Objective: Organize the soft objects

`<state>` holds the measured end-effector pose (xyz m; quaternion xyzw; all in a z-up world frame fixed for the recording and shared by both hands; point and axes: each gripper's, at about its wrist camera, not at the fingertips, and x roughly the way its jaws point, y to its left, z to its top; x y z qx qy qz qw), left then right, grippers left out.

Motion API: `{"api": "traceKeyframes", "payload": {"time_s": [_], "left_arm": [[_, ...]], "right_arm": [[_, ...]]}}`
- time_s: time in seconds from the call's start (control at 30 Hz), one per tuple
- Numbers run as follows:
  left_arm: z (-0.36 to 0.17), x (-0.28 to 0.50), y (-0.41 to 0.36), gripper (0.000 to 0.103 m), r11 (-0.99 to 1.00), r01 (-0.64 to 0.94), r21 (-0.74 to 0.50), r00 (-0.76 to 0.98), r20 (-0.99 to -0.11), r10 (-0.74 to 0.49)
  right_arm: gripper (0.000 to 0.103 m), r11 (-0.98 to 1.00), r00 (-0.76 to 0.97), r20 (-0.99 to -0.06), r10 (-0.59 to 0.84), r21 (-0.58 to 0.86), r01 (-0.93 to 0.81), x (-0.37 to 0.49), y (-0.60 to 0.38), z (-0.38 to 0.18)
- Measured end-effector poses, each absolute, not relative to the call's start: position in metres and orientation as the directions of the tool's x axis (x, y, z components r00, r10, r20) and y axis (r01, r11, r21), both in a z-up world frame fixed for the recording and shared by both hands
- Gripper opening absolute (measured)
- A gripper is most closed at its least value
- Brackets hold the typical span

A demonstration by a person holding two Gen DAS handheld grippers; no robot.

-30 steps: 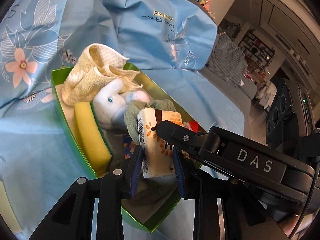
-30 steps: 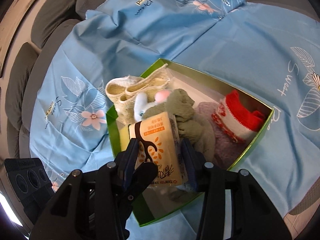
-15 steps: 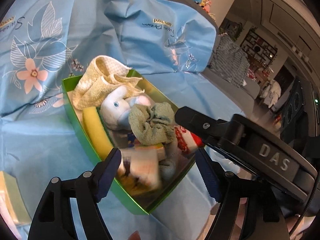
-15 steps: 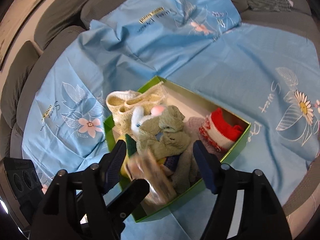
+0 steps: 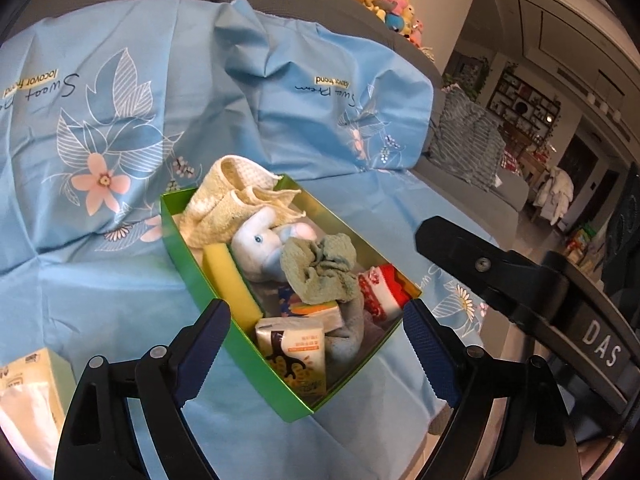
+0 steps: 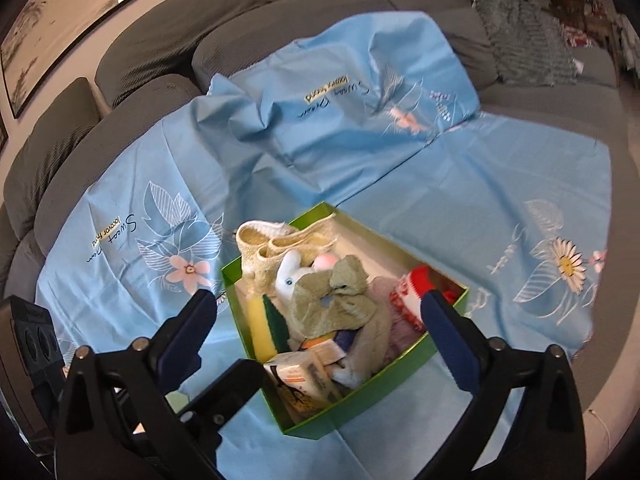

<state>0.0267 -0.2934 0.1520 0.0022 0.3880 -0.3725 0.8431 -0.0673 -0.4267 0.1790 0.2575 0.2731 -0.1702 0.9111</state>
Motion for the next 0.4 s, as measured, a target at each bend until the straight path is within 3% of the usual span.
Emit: {"api": "traceKeyframes", "payload": {"time_s": [0.4], "left_arm": [[0.1530, 0.0260, -0.2904, 0.088, 0.724, 0.618, -0.307, 0.433, -0.636, -0.639]], "right_arm": [[0.102, 0.789, 0.755, -0.613, -0.231, 0.336, 0.514, -0.0727, -0.4305, 0.1757]]}}
